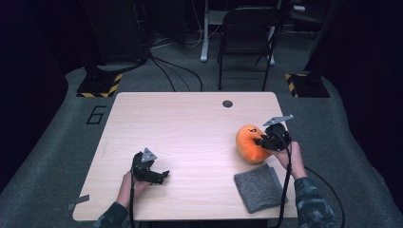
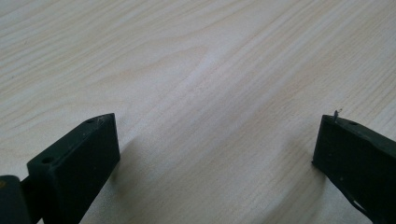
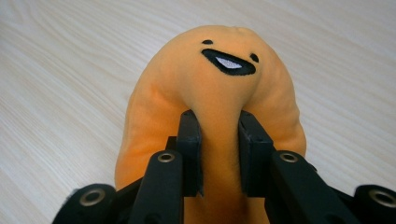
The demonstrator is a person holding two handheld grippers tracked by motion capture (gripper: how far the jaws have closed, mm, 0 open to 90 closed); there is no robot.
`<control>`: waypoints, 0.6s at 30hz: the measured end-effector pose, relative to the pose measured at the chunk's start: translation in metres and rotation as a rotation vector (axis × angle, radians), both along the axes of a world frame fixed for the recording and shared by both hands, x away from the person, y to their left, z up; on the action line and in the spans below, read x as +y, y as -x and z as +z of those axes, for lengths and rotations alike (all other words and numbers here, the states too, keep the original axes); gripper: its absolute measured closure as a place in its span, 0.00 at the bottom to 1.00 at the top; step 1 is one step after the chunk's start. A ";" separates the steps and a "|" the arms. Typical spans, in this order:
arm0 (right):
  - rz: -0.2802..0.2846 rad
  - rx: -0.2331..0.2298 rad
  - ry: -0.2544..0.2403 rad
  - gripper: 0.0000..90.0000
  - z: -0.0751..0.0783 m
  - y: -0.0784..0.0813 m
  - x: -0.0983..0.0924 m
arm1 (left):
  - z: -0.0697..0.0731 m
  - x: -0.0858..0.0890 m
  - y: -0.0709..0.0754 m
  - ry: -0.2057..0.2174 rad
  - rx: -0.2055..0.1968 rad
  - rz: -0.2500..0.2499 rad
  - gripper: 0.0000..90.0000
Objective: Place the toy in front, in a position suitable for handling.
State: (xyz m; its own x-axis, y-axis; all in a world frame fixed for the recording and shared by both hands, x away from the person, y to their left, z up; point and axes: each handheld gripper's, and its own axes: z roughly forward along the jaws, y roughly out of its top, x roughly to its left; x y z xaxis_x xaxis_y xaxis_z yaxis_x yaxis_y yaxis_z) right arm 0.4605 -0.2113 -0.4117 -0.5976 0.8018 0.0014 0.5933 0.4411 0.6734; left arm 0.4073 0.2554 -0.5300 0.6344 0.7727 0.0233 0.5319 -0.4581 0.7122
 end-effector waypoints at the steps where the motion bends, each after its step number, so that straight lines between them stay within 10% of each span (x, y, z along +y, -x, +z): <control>1: -0.009 0.000 -0.011 0.82 0.002 0.001 0.001 | 0.000 0.000 0.000 0.000 0.000 0.000 0.00; 18: -0.148 -0.010 -0.083 0.82 0.032 0.015 0.040 | 0.000 0.000 0.000 0.000 0.000 0.000 0.00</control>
State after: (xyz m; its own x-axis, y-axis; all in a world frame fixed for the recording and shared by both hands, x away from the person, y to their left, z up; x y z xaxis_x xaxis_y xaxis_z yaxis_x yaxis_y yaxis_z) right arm 0.4454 -0.1714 -0.3796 -0.4735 0.8783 0.0656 0.6407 0.2923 0.7100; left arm 0.4073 0.2555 -0.5301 0.6346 0.7725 0.0238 0.5315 -0.4585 0.7122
